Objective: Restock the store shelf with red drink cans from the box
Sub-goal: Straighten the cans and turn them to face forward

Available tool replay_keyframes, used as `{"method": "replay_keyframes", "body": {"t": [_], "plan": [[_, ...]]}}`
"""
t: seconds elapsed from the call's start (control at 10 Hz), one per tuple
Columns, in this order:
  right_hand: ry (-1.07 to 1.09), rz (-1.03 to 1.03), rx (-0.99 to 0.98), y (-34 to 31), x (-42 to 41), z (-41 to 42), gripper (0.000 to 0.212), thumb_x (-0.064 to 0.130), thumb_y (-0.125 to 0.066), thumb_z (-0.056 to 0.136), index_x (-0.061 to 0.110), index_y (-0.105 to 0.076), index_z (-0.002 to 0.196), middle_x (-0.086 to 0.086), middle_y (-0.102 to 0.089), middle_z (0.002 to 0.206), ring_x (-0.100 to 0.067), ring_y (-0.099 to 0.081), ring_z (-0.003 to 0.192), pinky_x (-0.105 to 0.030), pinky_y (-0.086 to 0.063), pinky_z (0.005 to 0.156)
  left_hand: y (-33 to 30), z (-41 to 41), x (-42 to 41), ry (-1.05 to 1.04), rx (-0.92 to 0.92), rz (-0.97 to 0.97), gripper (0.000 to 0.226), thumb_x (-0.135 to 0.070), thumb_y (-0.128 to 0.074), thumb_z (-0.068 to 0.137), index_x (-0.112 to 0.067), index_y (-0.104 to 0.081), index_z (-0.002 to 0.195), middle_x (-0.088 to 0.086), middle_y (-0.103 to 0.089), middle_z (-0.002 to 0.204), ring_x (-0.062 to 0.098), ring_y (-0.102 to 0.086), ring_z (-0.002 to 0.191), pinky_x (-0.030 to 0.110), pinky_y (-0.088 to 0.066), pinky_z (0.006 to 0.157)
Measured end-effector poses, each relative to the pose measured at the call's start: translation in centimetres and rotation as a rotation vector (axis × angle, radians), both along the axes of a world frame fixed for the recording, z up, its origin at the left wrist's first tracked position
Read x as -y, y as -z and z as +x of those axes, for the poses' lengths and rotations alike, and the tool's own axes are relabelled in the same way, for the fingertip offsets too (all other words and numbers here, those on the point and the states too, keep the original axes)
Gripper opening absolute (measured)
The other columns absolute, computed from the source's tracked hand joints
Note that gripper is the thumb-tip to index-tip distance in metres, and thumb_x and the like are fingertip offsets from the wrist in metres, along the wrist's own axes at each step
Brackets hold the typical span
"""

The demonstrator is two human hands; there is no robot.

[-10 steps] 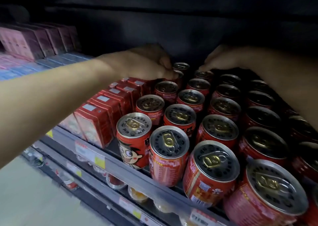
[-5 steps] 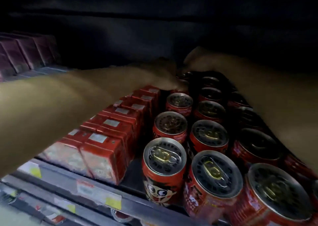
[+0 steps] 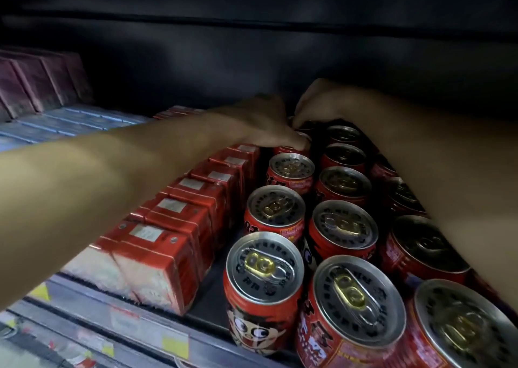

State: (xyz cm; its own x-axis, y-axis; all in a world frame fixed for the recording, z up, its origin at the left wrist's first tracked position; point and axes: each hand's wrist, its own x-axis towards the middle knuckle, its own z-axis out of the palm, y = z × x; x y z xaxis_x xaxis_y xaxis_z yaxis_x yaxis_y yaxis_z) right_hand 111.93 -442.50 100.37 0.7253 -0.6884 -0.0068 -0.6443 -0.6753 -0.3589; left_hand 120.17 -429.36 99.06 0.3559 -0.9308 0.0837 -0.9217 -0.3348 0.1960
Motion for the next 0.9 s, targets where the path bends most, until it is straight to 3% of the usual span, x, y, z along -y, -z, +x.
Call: {"method": "replay_keyframes", "body": {"t": [0.4,0.5,0.7,0.8,0.9], "plan": [[-0.01,0.041,-0.03,-0.3,-0.4,-1.3,0.039,0.039,-0.087,0.057,0.021,-0.078,0.091,-0.001,-0.075,0.091,-0.024,-0.07,0.087,-0.046,-0.057,0.088,0.2,-0.5,-0.1,-0.012,-0.081,-0.003,0.04,-0.063,-0.072,0.071,-0.023,-0.071,0.07,-0.003,-0.071,0.07,0.008,-0.061,0.061,0.025,-0.048,0.057],[-0.017,0.051,-0.024,-0.2,-0.5,-1.5,0.036,0.039,-0.087,0.059,0.02,-0.077,0.089,-0.001,-0.074,0.091,-0.024,-0.07,0.087,-0.045,-0.056,0.087,-0.7,-0.8,-0.8,0.087,-0.086,0.061,0.044,-0.064,-0.068,0.074,-0.021,-0.062,0.067,-0.003,-0.06,0.064,0.012,-0.058,0.066,0.028,-0.042,0.06],[-0.028,0.069,-0.004,0.0,-0.6,-1.7,0.032,0.035,-0.088,0.062,0.015,-0.077,0.085,-0.005,-0.074,0.086,-0.026,-0.07,0.086,-0.044,-0.057,0.085,-0.6,-0.9,-1.2,0.118,-0.064,0.065,0.044,-0.065,-0.065,0.077,-0.021,-0.068,0.082,-0.001,-0.068,0.082,0.017,-0.064,0.081,0.036,-0.051,0.071],[-0.069,0.052,-0.029,0.0,-1.1,-2.0,0.039,0.034,-0.084,0.073,0.011,-0.074,0.103,-0.007,-0.073,0.105,-0.026,-0.067,0.099,-0.045,-0.053,0.095,-0.9,-1.3,-1.3,0.134,-0.057,0.099,0.044,-0.062,-0.064,0.08,-0.018,-0.064,0.074,-0.001,-0.063,0.069,0.016,-0.06,0.07,0.032,-0.045,0.062],[-0.082,0.013,0.035,-0.5,-1.5,-3.2,0.06,0.043,-0.075,0.083,0.009,-0.06,0.131,-0.007,-0.062,0.129,-0.025,-0.058,0.119,-0.044,-0.044,0.106,-1.8,-1.5,-1.5,0.153,-0.018,0.166,0.048,-0.064,-0.058,0.084,-0.017,-0.066,0.078,-0.003,-0.064,0.069,0.012,-0.061,0.072,0.028,-0.045,0.067]]}}
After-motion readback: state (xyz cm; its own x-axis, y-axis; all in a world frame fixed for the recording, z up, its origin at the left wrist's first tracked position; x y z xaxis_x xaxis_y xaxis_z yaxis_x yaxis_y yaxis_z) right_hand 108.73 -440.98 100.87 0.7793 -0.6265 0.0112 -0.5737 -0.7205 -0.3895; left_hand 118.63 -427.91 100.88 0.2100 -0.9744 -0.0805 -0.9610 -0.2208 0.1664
